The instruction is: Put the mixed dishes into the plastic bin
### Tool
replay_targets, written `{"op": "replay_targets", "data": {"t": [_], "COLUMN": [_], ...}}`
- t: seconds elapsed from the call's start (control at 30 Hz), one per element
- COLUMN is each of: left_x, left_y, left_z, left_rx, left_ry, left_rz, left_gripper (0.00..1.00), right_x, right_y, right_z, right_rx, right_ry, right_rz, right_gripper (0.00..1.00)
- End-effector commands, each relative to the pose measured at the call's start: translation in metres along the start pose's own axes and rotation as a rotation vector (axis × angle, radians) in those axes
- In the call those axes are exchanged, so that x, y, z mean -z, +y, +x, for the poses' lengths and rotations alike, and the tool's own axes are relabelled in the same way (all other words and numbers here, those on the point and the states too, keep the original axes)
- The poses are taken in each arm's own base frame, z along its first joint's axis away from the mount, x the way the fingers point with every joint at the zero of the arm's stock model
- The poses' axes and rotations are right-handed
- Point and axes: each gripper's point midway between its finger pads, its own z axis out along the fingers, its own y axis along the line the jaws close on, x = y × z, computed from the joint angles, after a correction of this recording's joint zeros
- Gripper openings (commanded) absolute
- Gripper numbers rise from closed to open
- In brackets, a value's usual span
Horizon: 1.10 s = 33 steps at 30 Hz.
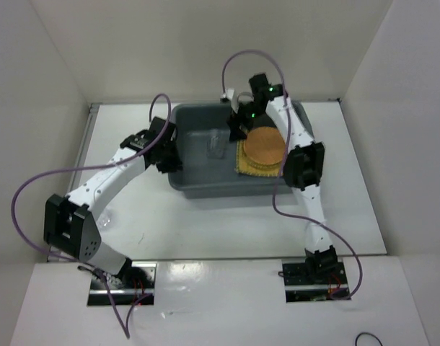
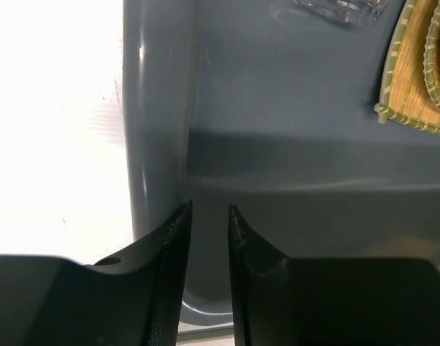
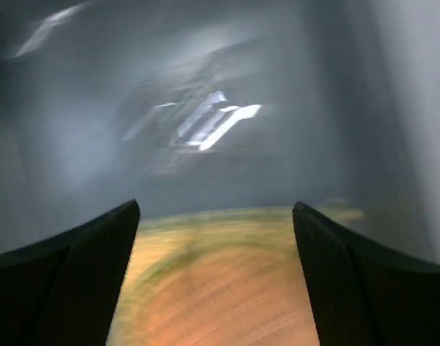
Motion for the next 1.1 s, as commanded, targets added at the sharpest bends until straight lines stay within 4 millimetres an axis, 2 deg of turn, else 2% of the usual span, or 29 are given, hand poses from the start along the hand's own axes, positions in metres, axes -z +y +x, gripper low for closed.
{"op": "replay_targets", "data": {"t": [0.0,0.03,0.07,0.1,0.17,0.27,0.37,0.4,0.47,0.57,0.67,0.9,1.03,1.07], "left_x": [0.023,0.022,0.022,0.028,0.026,0.025,0.012,0.011,-0.004,-0.014,-0.016,-0.025,-0.03,-0.03], "left_y": [-0.006,-0.006,-0.006,-0.006,-0.005,-0.005,0.004,0.005,0.009,0.012,0.012,0.022,0.022,0.021], "left_z": [-0.007,-0.007,-0.006,-0.013,-0.012,-0.019,-0.017,-0.018,-0.009,-0.004,-0.001,0.004,0.006,0.007], "left_rx": [-0.058,-0.069,-0.088,-0.097,-0.108,-0.125,-0.133,-0.123,-0.144,-0.145,-0.145,-0.14,-0.121,-0.121], "left_ry": [-0.021,-0.021,-0.026,-0.058,-0.059,-0.079,-0.058,-0.055,-0.019,0.004,0.011,0.032,0.033,0.038], "left_rz": [0.034,0.034,0.029,0.024,0.024,0.031,0.021,0.025,0.021,0.005,0.012,-0.001,-0.002,0.005], "left_gripper": [0.34,0.36,0.36,0.36,0.36,0.37,0.37,0.37,0.37,0.37,0.37,0.37,0.37,0.37], "right_x": [0.013,0.022,0.017,0.008,-0.003,-0.005,-0.007,-0.011,-0.011,-0.022,-0.04,-0.065,-0.069,-0.074], "right_y": [0.012,0.015,0.01,0.025,0.031,0.042,0.044,0.044,0.045,0.052,0.057,0.046,0.042,0.041], "right_z": [-0.041,-0.059,-0.058,-0.063,-0.059,-0.069,-0.079,-0.075,-0.076,-0.068,-0.051,-0.012,-0.002,0.006], "right_rx": [-0.083,0.007,-0.005,0.017,-0.026,-0.06,-0.054,-0.075,-0.075,-0.082,-0.128,-0.162,-0.168,-0.176], "right_ry": [-0.155,-0.216,-0.226,-0.217,-0.215,-0.257,-0.284,-0.278,-0.284,-0.264,-0.229,-0.126,-0.092,-0.072], "right_rz": [-0.082,-0.098,-0.089,-0.124,-0.151,-0.201,-0.208,-0.215,-0.222,-0.25,-0.275,-0.23,-0.208,-0.201], "right_gripper": [0.92,0.92,0.92,0.92,0.92,0.92,0.92,0.92,0.92,0.92,0.92,0.92,0.92,0.92]}}
